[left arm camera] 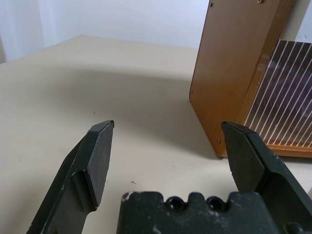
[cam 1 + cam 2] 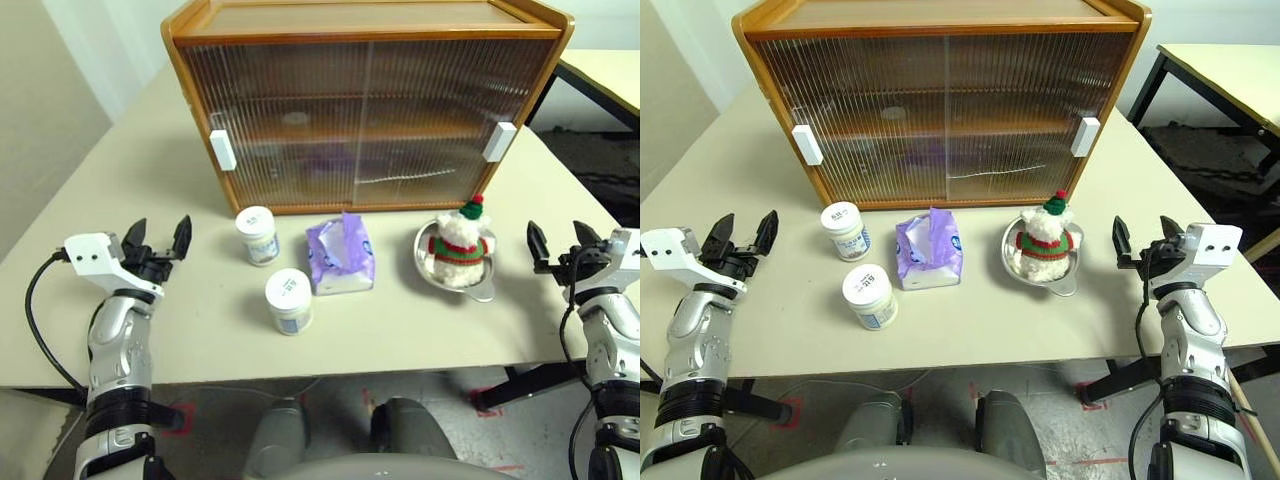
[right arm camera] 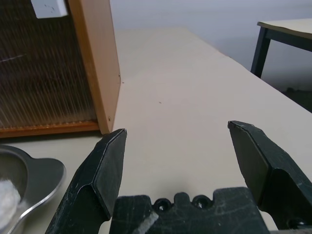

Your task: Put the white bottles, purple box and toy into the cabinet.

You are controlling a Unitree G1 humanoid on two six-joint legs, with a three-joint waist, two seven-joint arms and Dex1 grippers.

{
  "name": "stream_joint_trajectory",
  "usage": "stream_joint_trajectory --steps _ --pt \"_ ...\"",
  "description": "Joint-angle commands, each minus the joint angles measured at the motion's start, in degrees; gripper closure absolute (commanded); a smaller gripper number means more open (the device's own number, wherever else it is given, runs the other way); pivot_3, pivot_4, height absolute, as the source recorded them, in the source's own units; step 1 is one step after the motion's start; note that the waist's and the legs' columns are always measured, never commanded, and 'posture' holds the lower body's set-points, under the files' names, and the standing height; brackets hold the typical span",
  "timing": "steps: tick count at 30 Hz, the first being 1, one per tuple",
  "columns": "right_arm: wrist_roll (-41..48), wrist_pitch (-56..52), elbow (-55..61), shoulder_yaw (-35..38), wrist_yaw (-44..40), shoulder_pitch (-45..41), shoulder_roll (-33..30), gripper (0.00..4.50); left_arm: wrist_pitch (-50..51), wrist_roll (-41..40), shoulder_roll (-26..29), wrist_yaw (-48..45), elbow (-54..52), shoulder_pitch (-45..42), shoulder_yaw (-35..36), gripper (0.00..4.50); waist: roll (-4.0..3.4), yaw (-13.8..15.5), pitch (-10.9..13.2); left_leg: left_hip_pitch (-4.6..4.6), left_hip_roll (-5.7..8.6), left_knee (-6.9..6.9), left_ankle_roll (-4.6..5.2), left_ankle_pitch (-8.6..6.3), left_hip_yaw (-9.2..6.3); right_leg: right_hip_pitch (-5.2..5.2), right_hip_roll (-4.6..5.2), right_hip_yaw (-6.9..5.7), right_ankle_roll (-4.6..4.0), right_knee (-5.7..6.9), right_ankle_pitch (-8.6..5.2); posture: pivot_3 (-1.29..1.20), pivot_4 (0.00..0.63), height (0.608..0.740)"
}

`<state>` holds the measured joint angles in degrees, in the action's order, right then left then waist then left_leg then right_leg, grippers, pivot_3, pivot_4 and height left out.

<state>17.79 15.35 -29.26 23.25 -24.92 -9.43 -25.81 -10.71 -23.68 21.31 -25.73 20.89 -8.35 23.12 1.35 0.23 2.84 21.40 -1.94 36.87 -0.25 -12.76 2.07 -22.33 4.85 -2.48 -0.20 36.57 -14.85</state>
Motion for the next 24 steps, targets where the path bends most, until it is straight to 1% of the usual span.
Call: stream_joint_trajectory --steps 1,7,11,16,19,24 --pt "0.29 -0.25 0.70 -0.44 0.18 0.33 1.13 0.00 1.07 0.26 0.64 -0.04 -1.35 0.43 0.02 0.02 0.00 -0.09 0.00 0.00 0.00 0.00 0.00 0.00 0.01 0.00 0.00 0.00 0.00 0.00 0.00 0.04 0.000 0.740" --pt "0.10 -0.27 1.33 -0.80 0.49 -0.24 2.08 0.00 1.38 0.29 0.37 0.20 -2.30 0.79 -0.18 0.02 0.09 -0.01 0.00 0.00 -0.15 0.00 0.00 0.00 0.03 -0.01 0.00 0.03 0.02 0.00 0.01 0.04 0.000 0.740" --pt "0.57 -0.54 3.05 -0.89 0.27 -0.86 2.02 0.00 1.52 0.04 1.75 -0.65 -0.48 -0.86 0.47 0.02 0.11 -0.02 0.01 0.00 -0.16 0.00 0.01 -0.01 0.04 -0.01 0.00 0.04 0.02 -0.01 0.02 0.02 0.000 0.740" --pt "2.26 -2.95 12.80 -2.77 -3.20 -1.62 0.97 0.00 1.60 -0.90 3.69 -1.06 2.44 -2.71 2.25 0.02 0.09 -0.44 0.02 0.00 -0.23 0.00 0.00 -0.01 0.04 -0.03 -0.03 0.02 0.02 0.02 0.01 0.00 0.000 0.740" --pt "5.73 -7.08 19.78 -3.06 -5.84 -3.06 -0.82 0.00 1.24 -0.72 5.20 -2.20 4.16 -3.46 2.42 0.02 0.06 -0.89 0.04 0.01 -0.22 0.00 0.00 -0.01 0.07 -0.04 -0.02 0.04 0.04 0.01 0.02 -0.01 0.000 0.740" --pt "14.05 -18.08 33.04 -4.79 -9.59 -4.80 -2.92 0.00 0.65 -0.83 6.68 -3.55 6.79 -4.80 2.87 0.02 0.15 -0.85 0.03 0.01 -0.33 -0.01 -0.01 -0.01 0.07 -0.06 -0.10 0.01 0.03 0.00 0.02 -0.01 0.000 0.740"
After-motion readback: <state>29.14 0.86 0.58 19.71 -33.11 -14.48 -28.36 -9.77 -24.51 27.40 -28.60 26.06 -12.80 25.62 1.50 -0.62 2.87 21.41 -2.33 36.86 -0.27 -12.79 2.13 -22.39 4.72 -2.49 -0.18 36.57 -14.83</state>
